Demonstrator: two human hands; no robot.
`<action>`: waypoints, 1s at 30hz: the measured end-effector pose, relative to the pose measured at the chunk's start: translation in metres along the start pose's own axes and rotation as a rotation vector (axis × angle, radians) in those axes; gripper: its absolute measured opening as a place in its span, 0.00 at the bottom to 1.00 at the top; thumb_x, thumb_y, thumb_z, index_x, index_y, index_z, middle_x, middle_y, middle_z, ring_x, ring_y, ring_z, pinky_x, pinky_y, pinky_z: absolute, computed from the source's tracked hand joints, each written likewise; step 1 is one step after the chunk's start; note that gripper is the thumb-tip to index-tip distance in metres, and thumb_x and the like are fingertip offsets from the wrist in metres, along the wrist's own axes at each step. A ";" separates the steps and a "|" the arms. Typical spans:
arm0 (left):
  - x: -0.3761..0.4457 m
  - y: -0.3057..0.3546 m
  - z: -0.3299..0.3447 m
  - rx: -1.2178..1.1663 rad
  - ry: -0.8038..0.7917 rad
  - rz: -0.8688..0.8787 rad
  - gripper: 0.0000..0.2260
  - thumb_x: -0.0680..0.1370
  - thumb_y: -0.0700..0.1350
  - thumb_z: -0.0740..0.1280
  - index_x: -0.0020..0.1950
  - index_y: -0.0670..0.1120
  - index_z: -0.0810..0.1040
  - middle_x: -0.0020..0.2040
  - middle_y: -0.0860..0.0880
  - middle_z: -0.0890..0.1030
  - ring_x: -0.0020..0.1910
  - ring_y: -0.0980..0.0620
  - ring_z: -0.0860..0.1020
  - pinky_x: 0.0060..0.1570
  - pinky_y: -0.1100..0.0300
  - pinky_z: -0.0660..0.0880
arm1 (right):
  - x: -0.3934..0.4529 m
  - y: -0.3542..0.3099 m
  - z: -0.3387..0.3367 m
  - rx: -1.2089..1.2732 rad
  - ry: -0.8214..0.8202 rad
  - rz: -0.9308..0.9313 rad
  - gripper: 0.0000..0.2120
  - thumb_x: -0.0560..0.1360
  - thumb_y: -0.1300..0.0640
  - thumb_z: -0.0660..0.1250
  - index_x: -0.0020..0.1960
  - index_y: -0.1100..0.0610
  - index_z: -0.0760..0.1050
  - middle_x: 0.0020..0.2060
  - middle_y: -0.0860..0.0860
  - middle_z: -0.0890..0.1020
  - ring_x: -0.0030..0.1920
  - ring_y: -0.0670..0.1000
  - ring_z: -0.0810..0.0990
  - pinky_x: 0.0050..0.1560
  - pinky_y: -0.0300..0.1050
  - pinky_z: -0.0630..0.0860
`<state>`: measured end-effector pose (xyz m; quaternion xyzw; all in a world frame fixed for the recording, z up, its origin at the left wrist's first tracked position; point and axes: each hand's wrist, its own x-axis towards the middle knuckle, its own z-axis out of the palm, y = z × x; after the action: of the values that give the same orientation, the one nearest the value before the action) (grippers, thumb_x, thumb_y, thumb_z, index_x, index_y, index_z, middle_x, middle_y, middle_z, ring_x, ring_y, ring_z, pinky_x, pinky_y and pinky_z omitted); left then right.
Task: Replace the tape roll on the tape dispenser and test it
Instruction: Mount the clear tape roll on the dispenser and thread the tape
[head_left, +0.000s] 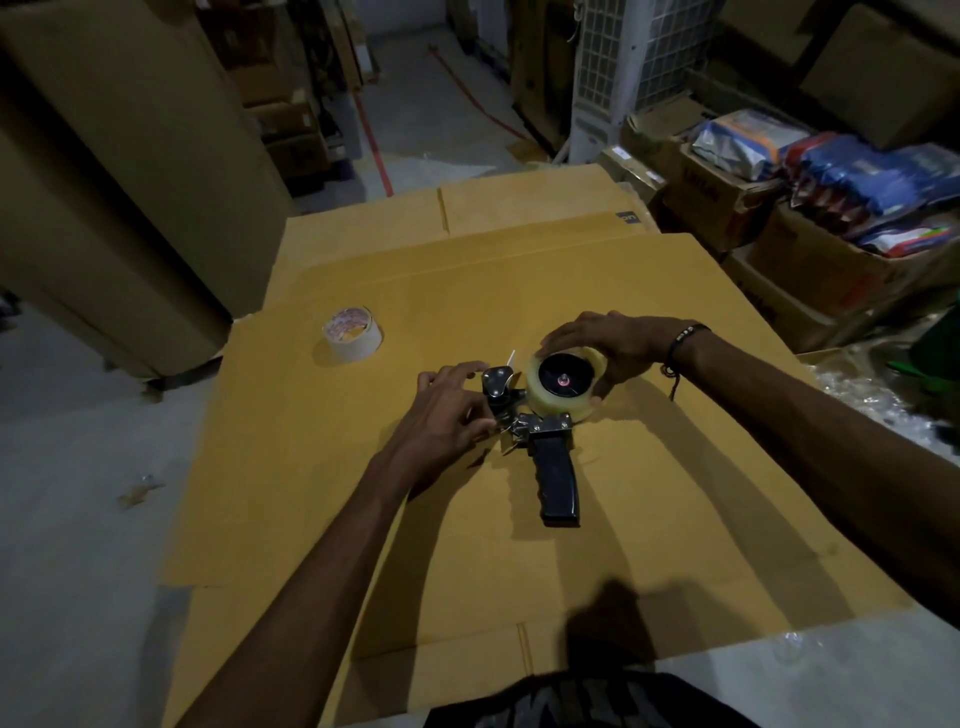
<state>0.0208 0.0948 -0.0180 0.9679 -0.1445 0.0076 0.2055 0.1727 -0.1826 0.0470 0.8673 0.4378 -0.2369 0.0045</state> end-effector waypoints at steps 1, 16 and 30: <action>-0.001 0.001 0.001 0.000 -0.003 0.000 0.06 0.78 0.53 0.72 0.43 0.54 0.83 0.79 0.53 0.68 0.73 0.50 0.67 0.63 0.53 0.58 | 0.001 -0.004 -0.002 -0.040 -0.014 0.015 0.47 0.70 0.47 0.82 0.82 0.41 0.61 0.80 0.48 0.64 0.78 0.57 0.62 0.75 0.63 0.63; 0.002 0.002 -0.006 0.046 -0.051 0.013 0.05 0.79 0.50 0.73 0.45 0.51 0.84 0.77 0.50 0.71 0.77 0.50 0.64 0.65 0.53 0.52 | 0.005 -0.014 -0.001 0.013 0.066 0.001 0.42 0.68 0.43 0.82 0.78 0.44 0.70 0.71 0.53 0.73 0.71 0.57 0.72 0.70 0.57 0.72; -0.014 0.000 -0.020 0.024 -0.129 0.054 0.04 0.77 0.50 0.76 0.46 0.50 0.85 0.70 0.53 0.73 0.70 0.53 0.69 0.67 0.51 0.56 | 0.019 -0.020 -0.022 -0.128 -0.076 -0.201 0.47 0.64 0.61 0.85 0.77 0.39 0.70 0.80 0.46 0.67 0.78 0.57 0.65 0.74 0.63 0.67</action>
<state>0.0087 0.1067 -0.0010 0.9645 -0.1834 -0.0476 0.1841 0.1758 -0.1516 0.0625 0.8072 0.5364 -0.2406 0.0526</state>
